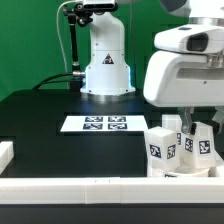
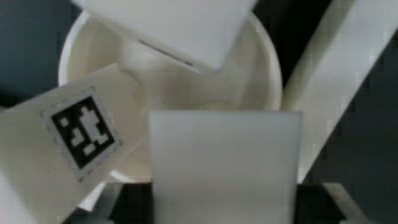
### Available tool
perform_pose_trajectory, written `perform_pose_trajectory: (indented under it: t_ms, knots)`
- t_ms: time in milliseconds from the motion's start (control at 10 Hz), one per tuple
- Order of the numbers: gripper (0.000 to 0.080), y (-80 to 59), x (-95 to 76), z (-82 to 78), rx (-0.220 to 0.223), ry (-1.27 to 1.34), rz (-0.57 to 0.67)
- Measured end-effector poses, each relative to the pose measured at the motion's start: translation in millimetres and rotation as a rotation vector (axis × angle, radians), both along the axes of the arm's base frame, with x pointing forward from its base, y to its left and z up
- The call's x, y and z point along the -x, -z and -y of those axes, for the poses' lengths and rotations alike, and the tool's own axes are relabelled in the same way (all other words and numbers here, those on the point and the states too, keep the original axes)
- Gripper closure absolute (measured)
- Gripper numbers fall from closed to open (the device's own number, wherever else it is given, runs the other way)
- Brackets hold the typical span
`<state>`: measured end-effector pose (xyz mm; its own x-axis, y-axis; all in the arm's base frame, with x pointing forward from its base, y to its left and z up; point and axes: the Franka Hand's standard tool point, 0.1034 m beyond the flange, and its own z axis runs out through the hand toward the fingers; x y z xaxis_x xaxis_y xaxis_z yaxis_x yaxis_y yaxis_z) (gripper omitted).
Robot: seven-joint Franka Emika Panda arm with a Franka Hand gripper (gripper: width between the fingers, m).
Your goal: Assemble stool
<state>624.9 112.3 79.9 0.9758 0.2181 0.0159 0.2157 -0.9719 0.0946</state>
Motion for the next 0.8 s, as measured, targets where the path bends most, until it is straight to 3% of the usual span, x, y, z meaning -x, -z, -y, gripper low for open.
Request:
perform_pose_trajectory:
  t_ms: [800]
  knots:
    - [0.046, -0.2, 0.2, -1.7, -0.039, 0.569, 0.041]
